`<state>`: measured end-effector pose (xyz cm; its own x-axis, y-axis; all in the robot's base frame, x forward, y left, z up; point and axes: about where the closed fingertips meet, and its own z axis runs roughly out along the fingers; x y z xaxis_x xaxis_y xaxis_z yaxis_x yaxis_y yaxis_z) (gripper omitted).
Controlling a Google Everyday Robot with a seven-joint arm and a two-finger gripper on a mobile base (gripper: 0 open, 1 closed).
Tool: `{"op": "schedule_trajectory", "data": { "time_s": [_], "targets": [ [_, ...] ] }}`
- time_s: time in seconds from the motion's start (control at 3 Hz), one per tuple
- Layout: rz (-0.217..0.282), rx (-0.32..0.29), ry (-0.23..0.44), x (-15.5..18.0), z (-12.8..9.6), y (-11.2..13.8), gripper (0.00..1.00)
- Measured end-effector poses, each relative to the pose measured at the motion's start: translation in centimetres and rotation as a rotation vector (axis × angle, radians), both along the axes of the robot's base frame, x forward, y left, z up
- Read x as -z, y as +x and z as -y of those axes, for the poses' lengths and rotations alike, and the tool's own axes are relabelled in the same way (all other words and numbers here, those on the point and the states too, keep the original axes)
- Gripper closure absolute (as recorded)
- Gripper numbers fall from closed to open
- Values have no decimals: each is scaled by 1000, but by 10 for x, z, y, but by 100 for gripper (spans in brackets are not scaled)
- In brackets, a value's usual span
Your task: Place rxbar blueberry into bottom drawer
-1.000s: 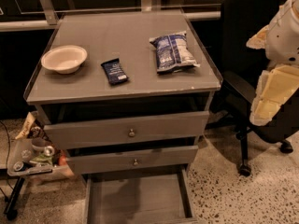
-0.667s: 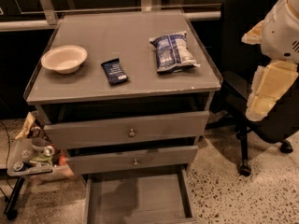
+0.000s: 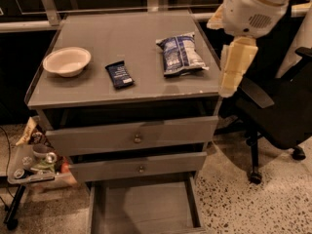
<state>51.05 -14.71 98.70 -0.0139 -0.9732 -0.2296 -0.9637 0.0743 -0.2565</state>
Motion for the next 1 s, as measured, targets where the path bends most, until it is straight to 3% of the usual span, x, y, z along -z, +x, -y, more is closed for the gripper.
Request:
{"op": "schedule_trajectory", "data": {
  "time_s": [0.67,1.0],
  "targets": [
    [6,-158,10,-1,-67,58,0],
    [6,-158,10,-1,-67,58,0]
  ]
}}
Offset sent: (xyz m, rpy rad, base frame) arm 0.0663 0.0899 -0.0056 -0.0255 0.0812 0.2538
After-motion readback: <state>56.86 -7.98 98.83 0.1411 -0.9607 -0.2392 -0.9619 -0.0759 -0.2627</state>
